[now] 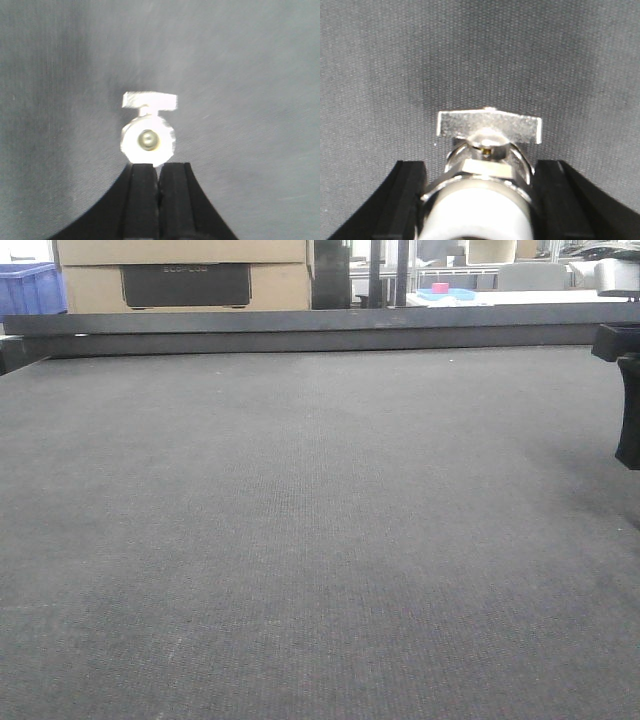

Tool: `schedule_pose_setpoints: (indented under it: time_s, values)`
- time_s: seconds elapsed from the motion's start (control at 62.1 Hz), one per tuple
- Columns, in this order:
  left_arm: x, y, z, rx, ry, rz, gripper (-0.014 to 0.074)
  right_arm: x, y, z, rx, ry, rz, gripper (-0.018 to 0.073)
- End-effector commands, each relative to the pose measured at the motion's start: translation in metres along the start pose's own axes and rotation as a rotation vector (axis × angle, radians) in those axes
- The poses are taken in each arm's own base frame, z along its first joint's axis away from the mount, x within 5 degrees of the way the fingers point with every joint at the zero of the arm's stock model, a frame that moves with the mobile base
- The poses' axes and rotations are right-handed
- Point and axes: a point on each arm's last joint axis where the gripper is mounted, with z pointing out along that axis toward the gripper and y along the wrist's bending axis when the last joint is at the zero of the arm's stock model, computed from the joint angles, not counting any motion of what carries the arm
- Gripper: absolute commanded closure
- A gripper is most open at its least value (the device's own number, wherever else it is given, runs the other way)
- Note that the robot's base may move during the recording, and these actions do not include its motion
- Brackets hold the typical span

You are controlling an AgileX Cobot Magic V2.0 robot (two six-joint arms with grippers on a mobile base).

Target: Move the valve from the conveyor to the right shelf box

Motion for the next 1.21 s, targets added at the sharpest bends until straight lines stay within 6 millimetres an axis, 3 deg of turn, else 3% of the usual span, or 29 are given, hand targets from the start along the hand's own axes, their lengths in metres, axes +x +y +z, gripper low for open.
schedule_pose_setpoints:
  time_s: [0.0, 0.145, 0.242, 0.628, 0.87, 1.192]
  values:
    - [-0.006, 0.001, 0.007, -0.009, -0.003, 0.01, 0.0442, -0.002, -0.001, -0.001, 0.005, -0.021, -0.006, 0.0721]
    - [-0.011, 0.003, 0.022, -0.006, 0.024, 0.007, 0.015, -0.002, -0.001, -0.001, 0.005, -0.021, -0.006, 0.0721]
    - [-0.015, 0.003, 0.032, -0.003, 0.041, 0.006, 0.0074, -0.002, -0.001, -0.001, 0.005, -0.021, -0.006, 0.0721]
    - [-0.02, -0.003, 0.082, 0.03, 0.203, 0.023, 0.0069, -0.002, -0.001, -0.001, 0.005, -0.023, -0.006, 0.0721]
    - [-0.021, -0.01, 0.096, 0.031, 0.242, 0.05, 0.0074, -0.002, -0.001, -0.001, 0.005, -0.025, -0.006, 0.0721]
    - [-0.021, -0.007, 0.098, -0.001, 0.252, 0.032, 0.0161, -0.002, -0.001, -0.001, 0.005, -0.023, -0.006, 0.0721]
